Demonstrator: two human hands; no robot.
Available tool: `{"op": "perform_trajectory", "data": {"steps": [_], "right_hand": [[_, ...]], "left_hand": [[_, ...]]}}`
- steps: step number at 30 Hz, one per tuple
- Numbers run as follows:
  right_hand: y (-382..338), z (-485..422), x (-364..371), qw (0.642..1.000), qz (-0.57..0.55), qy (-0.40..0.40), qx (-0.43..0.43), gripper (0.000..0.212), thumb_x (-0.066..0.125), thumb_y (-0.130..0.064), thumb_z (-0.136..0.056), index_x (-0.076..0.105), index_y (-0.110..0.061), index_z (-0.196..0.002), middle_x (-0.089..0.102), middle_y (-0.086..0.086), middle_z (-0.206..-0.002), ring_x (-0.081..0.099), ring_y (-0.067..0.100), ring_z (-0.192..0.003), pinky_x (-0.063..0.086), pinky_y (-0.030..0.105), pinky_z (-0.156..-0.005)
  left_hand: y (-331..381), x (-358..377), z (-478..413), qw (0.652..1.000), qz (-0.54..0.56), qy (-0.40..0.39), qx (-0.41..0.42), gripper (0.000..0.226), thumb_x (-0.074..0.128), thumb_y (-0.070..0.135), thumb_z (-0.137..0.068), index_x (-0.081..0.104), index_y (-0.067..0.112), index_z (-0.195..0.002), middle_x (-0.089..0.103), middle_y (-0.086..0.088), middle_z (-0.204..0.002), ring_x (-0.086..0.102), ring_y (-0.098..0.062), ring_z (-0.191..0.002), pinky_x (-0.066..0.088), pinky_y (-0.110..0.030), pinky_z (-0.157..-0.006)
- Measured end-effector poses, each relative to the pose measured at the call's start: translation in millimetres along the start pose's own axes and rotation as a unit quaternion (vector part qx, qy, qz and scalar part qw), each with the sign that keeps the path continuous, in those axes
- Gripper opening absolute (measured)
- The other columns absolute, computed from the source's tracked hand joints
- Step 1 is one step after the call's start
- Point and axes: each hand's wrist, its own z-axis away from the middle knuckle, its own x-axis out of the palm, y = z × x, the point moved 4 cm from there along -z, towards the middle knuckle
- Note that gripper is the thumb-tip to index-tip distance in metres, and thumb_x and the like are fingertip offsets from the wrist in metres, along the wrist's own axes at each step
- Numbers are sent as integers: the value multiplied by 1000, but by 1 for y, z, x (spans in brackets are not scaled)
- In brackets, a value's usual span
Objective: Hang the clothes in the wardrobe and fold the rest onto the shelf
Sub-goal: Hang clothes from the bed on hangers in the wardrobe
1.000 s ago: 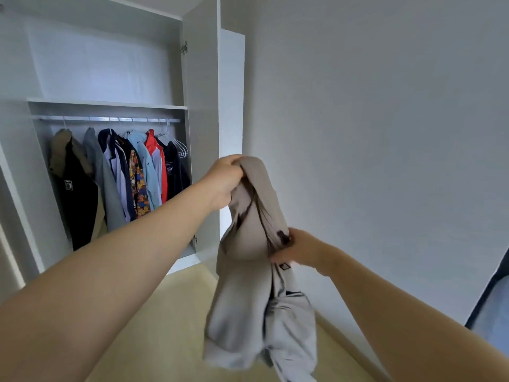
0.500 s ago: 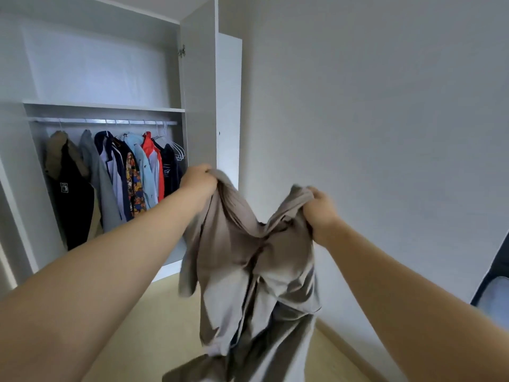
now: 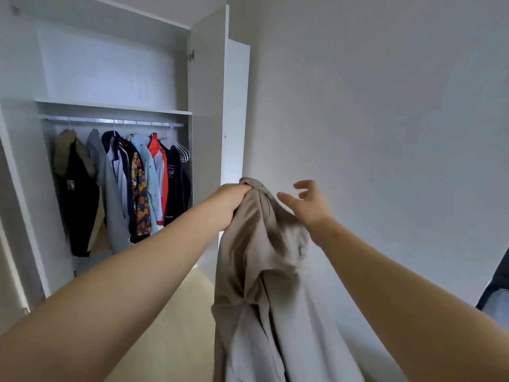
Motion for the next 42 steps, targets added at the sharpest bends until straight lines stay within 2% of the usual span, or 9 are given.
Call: {"op": "perform_trajectory", "data": {"steps": [5, 9, 17, 19, 21, 23, 28, 35, 42], "right_hand": [[-6, 32, 26, 933, -139, -330, -28, 18, 68, -26, -85, 59, -26, -101, 70, -11, -93, 68, 3, -83, 51, 13, -65], [9, 15, -1, 987, 22, -154, -44, 19, 63, -20, -88, 60, -9, -73, 55, 2, -70, 49, 14, -64, 39, 22, -54], [17, -16, -58, 984, -139, 113, -17, 17, 45, -15, -96, 61, -16, -90, 55, -3, -70, 51, 17, -71, 42, 23, -57], [20, -19, -60, 977, -188, 103, 7, 19, 43, -16, -97, 61, -19, -91, 56, -3, -71, 50, 14, -65, 42, 22, -54], [19, -21, -56, 974, -210, 84, 18, 23, 41, -18, -97, 59, -23, -84, 53, -2, -69, 45, 13, -57, 38, 21, -49], [19, -24, -53, 972, -219, 83, 28, 27, 39, -20, -98, 56, -22, -76, 46, -1, -66, 39, 13, -54, 32, 18, -43], [21, -29, -53, 971, -227, 74, 16, 30, 39, -19, -97, 54, -20, -71, 43, -3, -66, 38, 11, -57, 31, 11, -38], [28, -28, -54, 973, -216, 73, 40, 33, 36, -10, -96, 57, -24, -75, 52, -3, -71, 45, 11, -63, 39, 21, -54], [0, -8, -14, 959, -239, -148, 37, 24, 55, -11, -85, 53, -29, -102, 63, -1, -84, 59, 8, -63, 42, 16, -51]], "left_hand": [[20, 16, 0, 997, 54, -40, -28, 26, 52, 20, -92, 59, 9, -69, 62, -6, -52, 59, -16, -47, 46, -20, -43], [22, 10, -2, 996, 32, -65, -42, 21, 49, 18, -95, 59, 10, -78, 64, -5, -56, 58, -18, -62, 49, -26, -59], [31, -17, 1, 996, -75, -52, 18, 30, 63, 18, -88, 57, 12, -117, 66, 4, -82, 62, -7, -60, 51, -22, -48], [34, -20, 1, 996, -67, -55, 18, 43, 62, 20, -88, 48, 17, -129, 65, 14, -83, 59, -5, -61, 48, -23, -60], [35, -23, -3, 997, -57, -53, 16, 53, 61, 24, -89, 41, 22, -138, 57, 12, -121, 54, -7, -89, 37, -24, -80], [36, -26, -3, 998, -24, -58, 16, 31, 59, 26, -90, 56, 22, -121, 55, 0, -128, 56, -14, -101, 40, -30, -93], [40, -29, -5, 992, 115, -46, 34, 12, 52, 16, -94, 60, 19, -86, 71, 2, -67, 68, -11, -57, 54, -22, -61], [46, -15, -6, 969, 193, -137, 75, 22, 47, 26, -94, 59, 15, -109, 64, -5, -102, 62, -21, -94, 43, -38, -97], [42, 32, 0, 972, 26, -170, 157, 16, 47, 13, -94, 60, 13, -84, 66, 2, -80, 66, -2, -67, 49, -12, -62]]}}
